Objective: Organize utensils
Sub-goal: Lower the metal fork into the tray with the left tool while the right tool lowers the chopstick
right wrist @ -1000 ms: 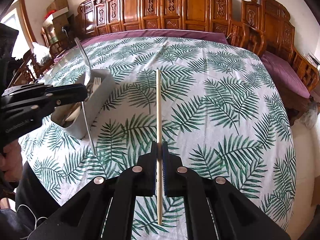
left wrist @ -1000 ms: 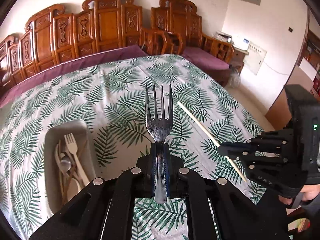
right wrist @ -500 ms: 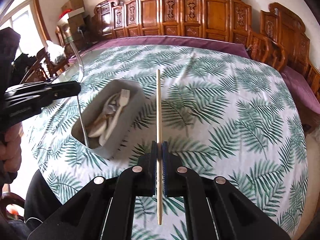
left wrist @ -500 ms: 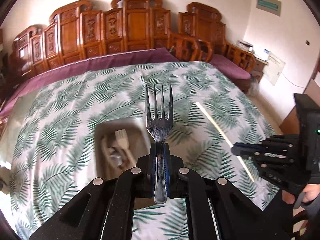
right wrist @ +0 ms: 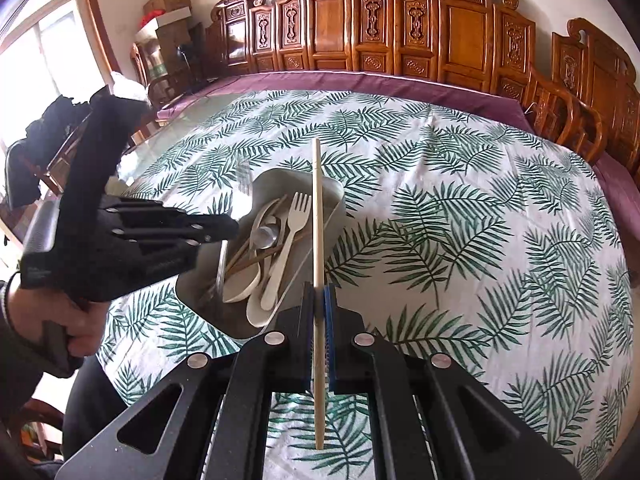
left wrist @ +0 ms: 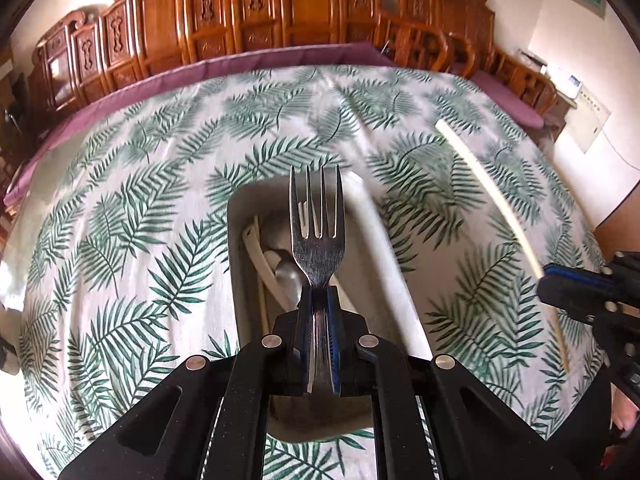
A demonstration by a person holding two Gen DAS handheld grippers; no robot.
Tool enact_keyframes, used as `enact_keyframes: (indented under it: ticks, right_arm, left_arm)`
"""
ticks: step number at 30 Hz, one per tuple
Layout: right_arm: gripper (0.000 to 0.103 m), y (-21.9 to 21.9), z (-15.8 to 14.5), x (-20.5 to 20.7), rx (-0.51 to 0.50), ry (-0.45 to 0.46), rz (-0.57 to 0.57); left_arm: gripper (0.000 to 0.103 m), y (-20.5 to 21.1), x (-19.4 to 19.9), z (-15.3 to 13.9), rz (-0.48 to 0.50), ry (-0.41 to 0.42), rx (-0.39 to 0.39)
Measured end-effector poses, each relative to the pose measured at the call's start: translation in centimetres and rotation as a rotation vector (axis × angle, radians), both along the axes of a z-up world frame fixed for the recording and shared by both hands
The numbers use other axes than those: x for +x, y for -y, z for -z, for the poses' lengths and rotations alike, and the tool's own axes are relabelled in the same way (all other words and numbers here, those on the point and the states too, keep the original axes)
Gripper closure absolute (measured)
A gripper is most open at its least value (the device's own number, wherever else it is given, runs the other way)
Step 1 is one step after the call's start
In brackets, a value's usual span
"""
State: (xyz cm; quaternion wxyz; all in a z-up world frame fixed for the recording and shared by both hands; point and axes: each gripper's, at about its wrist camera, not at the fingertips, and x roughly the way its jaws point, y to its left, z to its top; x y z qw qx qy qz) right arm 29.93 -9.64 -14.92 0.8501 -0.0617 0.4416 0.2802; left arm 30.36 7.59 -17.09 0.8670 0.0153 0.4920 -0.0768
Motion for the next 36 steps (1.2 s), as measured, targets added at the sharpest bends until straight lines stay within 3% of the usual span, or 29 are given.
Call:
enact_keyframes:
  ticks: [13,26,36]
  right_arm:
    - [0.097,-3.6,1.7,1.9,0.027,-0.058,0.014]
    - [0.097,-10.2,4.6,4.2,0.021,-0.114,0.038]
    - [0.096,-10.2,5.8,5.0,0.019,-0.12,0.082]
  left_arm:
    - [0.096,-3.6,-2.4,-2.1,-0.08,0.084,-0.086]
    - [0.095,-8.0,-5.4,-3.6,-0.14,0.139,-0.092]
    - [0.093,-8.8,-6.9,-4.2,-0.158,0.153,-0.086]
